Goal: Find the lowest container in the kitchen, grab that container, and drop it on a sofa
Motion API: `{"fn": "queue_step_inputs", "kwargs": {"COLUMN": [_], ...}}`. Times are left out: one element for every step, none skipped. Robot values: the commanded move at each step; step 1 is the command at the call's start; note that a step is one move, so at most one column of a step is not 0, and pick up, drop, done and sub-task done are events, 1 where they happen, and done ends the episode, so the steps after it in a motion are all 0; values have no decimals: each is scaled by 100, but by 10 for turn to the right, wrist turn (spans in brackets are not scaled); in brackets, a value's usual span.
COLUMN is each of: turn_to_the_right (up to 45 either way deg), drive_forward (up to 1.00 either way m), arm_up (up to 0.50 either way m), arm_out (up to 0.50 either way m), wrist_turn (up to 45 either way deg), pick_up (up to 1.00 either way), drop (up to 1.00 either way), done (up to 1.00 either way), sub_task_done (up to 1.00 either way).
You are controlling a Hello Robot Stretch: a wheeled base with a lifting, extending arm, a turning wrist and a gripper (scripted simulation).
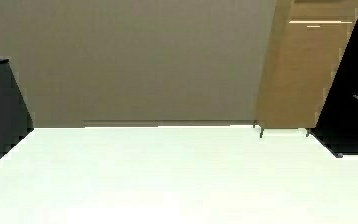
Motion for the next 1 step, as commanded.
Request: {"fn": "queue_step_inputs", "kwargs": {"turn_to_the_right": [-90], "drive_forward": [0], "arm_up": [0], "arm_out": [0], "wrist_turn": [0], "pick_up": [0], "drop": [0], "done": [0], "sub_task_done": [0]}}
